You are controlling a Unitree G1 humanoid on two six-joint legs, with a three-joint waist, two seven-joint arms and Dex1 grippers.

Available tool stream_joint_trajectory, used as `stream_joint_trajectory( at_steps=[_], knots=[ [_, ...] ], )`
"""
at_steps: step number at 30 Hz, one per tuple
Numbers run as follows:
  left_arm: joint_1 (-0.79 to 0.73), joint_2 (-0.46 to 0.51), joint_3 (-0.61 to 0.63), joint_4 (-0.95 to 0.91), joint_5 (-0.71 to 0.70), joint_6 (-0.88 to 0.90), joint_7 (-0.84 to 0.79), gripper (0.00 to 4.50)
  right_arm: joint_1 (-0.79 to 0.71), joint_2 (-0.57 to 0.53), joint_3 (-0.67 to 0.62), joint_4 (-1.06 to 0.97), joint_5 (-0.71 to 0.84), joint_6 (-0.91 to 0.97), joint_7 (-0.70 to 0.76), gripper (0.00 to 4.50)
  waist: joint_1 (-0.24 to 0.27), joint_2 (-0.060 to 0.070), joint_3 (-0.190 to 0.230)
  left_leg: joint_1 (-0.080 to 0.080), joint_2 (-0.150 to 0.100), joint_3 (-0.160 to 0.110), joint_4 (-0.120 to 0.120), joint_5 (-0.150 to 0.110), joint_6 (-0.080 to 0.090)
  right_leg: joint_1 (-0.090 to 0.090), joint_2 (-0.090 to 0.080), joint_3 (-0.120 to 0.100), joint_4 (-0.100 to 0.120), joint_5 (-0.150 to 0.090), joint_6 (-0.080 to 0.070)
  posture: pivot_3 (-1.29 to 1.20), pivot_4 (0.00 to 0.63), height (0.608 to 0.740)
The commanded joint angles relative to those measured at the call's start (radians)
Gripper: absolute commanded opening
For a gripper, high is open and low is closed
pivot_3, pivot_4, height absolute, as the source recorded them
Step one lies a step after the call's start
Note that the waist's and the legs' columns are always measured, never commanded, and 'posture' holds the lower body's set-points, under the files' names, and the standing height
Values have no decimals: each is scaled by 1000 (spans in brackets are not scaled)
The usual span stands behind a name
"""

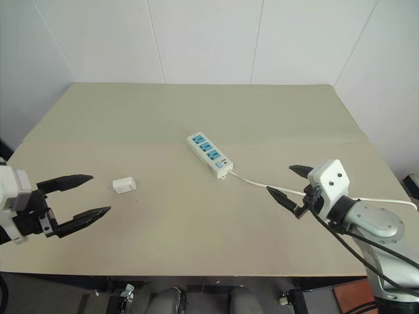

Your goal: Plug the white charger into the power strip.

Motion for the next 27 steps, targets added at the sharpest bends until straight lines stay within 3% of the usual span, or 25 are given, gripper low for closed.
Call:
stream_joint_trajectory(
  at_steps=[1, 12, 17, 27],
  knots=[
    [3, 9, 16, -11, -4, -18, -1, 4500, -11, -6, -11, -8, 1, -29, 8, 4458, 0, 0, 0, 0, 0, 0, 0, 0, 0, 0, 0, 0, 0, 0, 0, 0, 150, 740],
    [-9, 13, 6, -8, -12, -18, -2, 4500, -21, 4, 14, 9, -18, -41, 10, 4458, 0, 0, 0, 0, 0, 0, 0, 0, 0, 0, 0, 0, 0, 0, 0, 0, 150, 740],
    [-58, 20, -43, 6, -14, -22, -2, 4500, -100, 50, 142, 97, -87, -88, 7, 4458, -7, 0, 0, 1, 0, 0, 0, 0, 0, 1, 0, 0, 0, 0, 0, 0, 150, 740],
    [-111, 24, -94, 23, -9, -20, 3, 4500, -376, 273, 398, 460, -327, -148, -139, 4458, -24, 0, 0, 0, 0, -1, 0, 0, 0, -1, 0, 0, 1, 0, 0, 0, 150, 740]
  ],
)
